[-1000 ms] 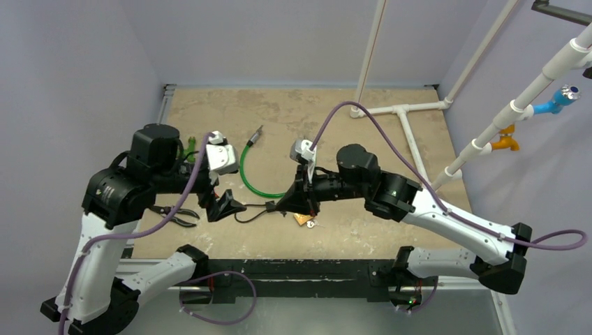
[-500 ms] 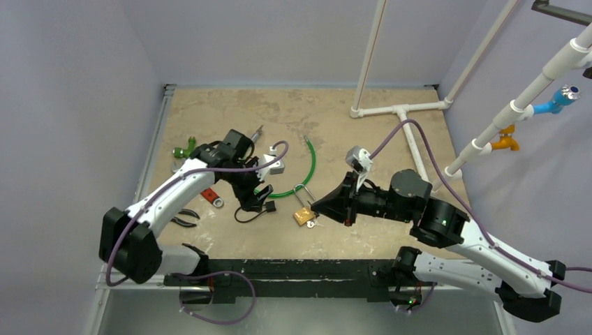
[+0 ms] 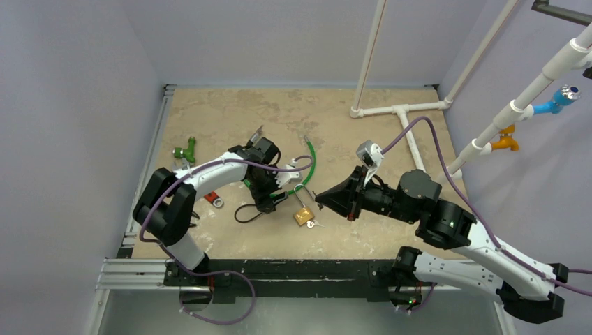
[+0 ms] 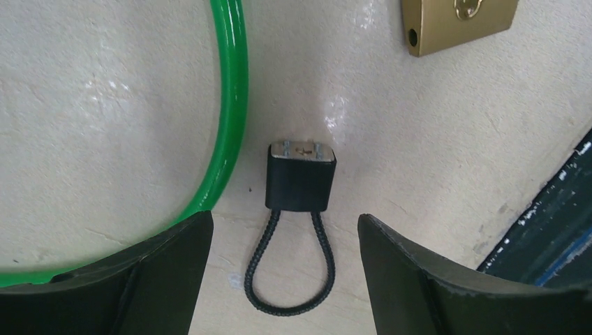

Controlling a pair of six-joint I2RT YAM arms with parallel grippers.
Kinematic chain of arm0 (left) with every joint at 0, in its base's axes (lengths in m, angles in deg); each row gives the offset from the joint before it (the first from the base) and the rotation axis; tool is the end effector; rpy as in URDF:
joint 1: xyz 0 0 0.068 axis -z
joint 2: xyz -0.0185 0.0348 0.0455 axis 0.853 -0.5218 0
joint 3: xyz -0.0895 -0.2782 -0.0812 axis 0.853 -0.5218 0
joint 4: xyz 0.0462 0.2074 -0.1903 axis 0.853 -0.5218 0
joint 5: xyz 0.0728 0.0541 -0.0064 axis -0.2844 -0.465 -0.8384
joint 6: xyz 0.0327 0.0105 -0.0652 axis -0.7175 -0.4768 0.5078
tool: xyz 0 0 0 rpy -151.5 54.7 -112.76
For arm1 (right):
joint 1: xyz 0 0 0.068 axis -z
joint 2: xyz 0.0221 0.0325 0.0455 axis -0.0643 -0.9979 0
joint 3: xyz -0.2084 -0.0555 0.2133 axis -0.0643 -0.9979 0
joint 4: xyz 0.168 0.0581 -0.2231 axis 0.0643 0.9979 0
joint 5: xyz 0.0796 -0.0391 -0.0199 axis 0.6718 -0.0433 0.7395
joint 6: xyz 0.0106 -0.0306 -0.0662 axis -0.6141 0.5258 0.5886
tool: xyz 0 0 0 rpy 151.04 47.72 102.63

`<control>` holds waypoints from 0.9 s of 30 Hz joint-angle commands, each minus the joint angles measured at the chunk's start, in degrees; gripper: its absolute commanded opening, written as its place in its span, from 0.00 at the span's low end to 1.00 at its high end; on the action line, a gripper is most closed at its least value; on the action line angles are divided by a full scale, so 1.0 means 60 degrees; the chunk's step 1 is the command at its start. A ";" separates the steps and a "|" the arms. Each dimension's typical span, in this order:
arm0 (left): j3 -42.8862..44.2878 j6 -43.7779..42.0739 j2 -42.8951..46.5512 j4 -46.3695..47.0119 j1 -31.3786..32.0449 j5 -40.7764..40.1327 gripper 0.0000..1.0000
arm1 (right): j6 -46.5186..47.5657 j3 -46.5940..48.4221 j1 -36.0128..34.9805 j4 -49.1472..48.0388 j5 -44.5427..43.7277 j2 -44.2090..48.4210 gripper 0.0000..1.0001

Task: Unlock with the key
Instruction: Pick up the lock from the center of the board.

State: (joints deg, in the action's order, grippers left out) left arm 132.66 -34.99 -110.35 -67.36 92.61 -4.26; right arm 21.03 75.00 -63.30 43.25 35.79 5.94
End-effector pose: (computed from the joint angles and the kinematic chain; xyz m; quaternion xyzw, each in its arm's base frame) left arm 0.2619 -0.1989 0.1783 0.5319 0.8275 -0.1512 0.0969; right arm 0.0825 0.1550 0.4203 -0.2470 0.6921 0.4940 0.4647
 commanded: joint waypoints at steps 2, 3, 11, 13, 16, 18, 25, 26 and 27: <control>0.0231 0.0074 -0.0375 0.0863 0.0202 -0.0572 0.76 | 0.0116 0.0688 0.0019 -0.0287 -0.0173 -0.0254 0.00; 0.0231 0.0095 -0.0487 0.0886 0.0205 -0.0550 0.76 | 0.0121 0.0704 0.0011 -0.0317 -0.0155 -0.0262 0.00; 0.0053 0.0186 -0.0531 0.1143 0.0405 -0.0548 0.71 | 0.0181 0.0923 0.0022 -0.0322 -0.0102 -0.0413 0.00; 0.0102 0.0268 -0.0528 0.1051 0.0516 -0.0510 0.70 | 0.0209 0.0951 0.0017 -0.0328 -0.0101 -0.0415 0.00; 0.0016 0.0471 -0.0324 0.1000 0.0721 -0.0578 0.70 | 0.0223 0.0998 0.0026 -0.0324 -0.0080 -0.0450 0.00; -0.0185 0.0655 0.0036 0.1245 0.0767 -0.0704 0.70 | 0.0202 0.0980 0.0015 -0.0333 -0.0047 -0.0438 0.00; -0.0508 0.1058 0.0851 0.1372 0.0807 -0.1110 0.71 | 0.0237 0.0938 0.0017 -0.0340 -0.0043 -0.0458 0.00; -0.0514 0.1068 0.0756 0.1285 0.0819 -0.1149 0.71 | 0.0238 0.0938 0.0019 -0.0345 -0.0043 -0.0454 0.00; -0.0527 0.1058 0.0669 0.1221 0.0826 -0.1162 0.71 | 0.0249 0.0945 0.0026 -0.0355 -0.0043 -0.0461 0.00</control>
State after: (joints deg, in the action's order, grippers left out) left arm 129.84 -30.31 -106.92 -60.24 97.22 -9.99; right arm 21.67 78.50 -63.30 43.14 35.81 3.12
